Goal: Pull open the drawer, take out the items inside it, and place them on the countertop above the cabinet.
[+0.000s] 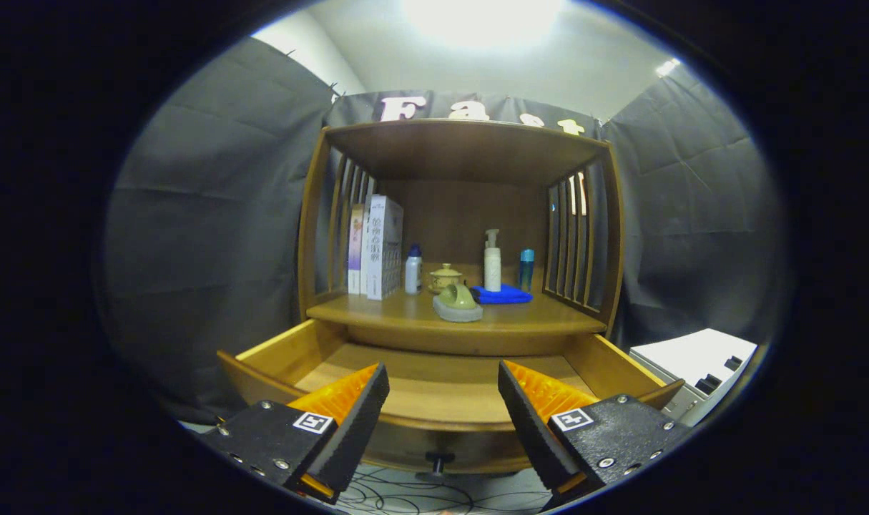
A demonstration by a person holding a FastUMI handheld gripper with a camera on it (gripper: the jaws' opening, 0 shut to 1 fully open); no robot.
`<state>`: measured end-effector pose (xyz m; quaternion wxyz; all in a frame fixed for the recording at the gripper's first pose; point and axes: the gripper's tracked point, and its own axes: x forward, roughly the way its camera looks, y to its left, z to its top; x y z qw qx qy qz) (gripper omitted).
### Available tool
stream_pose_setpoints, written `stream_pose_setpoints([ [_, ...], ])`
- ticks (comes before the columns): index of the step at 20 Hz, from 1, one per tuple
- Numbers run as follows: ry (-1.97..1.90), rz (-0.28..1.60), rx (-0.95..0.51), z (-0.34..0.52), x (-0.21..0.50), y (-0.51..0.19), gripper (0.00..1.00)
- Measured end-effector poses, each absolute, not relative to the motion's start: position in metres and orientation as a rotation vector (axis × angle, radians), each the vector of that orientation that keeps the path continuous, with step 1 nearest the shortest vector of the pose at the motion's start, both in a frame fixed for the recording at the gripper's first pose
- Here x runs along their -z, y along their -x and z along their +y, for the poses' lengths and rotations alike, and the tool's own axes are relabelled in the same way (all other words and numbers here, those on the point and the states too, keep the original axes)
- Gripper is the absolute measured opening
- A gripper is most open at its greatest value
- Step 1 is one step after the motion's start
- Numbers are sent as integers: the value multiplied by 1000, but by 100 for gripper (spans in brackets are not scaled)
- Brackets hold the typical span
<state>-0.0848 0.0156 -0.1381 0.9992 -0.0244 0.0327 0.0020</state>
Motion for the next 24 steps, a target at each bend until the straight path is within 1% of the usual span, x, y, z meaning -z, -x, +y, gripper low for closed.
stream_pose_setpoints([
  [5, -29, 125, 15, 17, 182, 105, 95],
  [10, -30, 210, 45, 7, 225, 99, 95],
  [18, -20, 201, 94, -4, 231, 87, 94],
  [24, -23, 217, 79, -8, 230, 79, 95],
])
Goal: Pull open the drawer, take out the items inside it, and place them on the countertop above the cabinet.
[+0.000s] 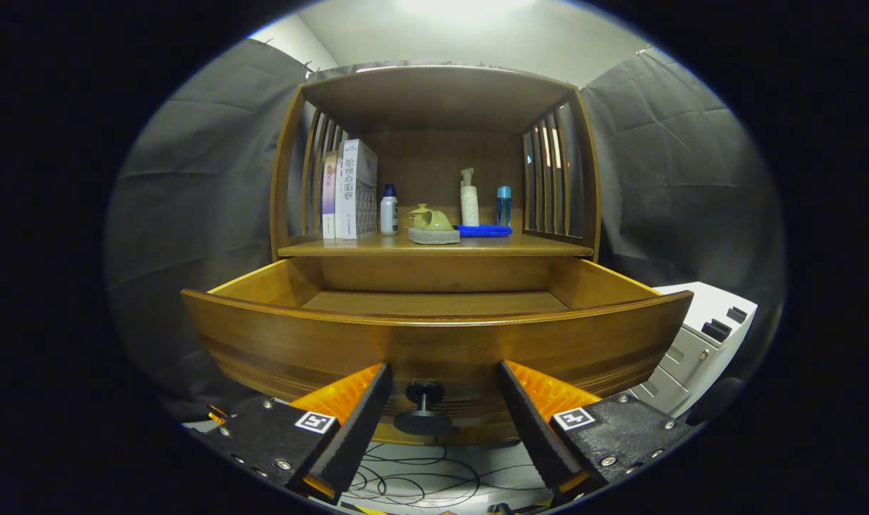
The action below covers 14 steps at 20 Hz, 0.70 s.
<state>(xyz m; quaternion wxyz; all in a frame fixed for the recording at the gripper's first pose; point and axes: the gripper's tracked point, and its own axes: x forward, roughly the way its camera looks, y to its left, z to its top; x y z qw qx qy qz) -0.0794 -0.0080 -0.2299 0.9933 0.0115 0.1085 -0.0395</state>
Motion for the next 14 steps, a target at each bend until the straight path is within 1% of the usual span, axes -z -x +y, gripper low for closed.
stream_pose_setpoints([
  [9, -22, 239, 52, -5, 228, 44, 95],
  [12, -25, 207, 56, -7, 218, 22, 94],
  [13, -24, 250, 52, -6, 226, 17, 94],
  [14, -27, 224, 56, -7, 221, 11, 94],
])
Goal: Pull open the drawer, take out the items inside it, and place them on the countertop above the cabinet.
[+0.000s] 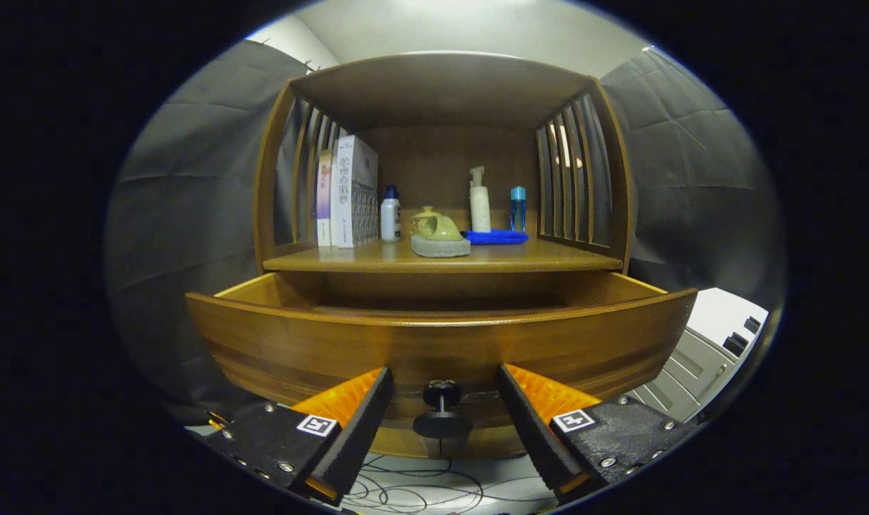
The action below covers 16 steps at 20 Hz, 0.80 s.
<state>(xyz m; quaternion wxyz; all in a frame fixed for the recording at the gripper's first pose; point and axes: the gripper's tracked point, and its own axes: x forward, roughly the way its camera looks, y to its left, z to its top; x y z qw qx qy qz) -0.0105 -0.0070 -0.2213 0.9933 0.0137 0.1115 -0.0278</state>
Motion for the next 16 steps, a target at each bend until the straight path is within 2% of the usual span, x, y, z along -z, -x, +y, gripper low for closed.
stream_pose_setpoints([
  [16, -34, 197, 58, -15, 222, -101, 94],
])
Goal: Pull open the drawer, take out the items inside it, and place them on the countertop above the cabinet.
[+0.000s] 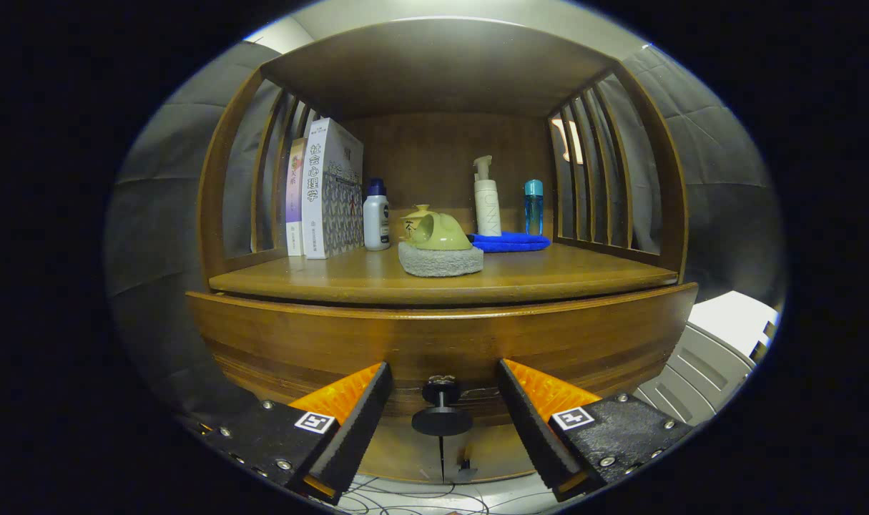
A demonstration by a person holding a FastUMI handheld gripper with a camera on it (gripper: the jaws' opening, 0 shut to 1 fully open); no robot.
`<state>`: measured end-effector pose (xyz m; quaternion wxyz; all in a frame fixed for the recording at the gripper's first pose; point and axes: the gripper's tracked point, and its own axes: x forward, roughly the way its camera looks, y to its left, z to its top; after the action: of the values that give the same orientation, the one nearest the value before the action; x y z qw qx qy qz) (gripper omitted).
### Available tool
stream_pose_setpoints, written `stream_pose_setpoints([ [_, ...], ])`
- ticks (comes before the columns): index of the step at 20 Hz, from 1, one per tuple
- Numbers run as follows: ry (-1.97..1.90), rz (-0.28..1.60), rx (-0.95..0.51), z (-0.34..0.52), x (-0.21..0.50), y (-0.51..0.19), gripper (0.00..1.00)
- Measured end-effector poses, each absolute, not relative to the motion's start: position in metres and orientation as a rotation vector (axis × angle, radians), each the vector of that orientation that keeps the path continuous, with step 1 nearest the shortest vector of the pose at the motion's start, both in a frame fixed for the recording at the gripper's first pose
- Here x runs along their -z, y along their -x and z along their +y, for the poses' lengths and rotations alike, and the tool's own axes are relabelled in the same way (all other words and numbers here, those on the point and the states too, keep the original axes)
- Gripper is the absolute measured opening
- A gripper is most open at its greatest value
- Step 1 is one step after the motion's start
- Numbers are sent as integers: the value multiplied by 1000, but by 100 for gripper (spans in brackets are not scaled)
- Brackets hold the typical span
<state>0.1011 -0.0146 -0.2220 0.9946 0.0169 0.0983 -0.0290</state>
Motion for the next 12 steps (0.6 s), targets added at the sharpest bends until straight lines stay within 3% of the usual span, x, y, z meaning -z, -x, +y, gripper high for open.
stream_pose_setpoints([
  [7, -33, 202, 39, -13, 220, -107, 93],
  [12, -65, 68, 54, -54, 147, -72, 94],
])
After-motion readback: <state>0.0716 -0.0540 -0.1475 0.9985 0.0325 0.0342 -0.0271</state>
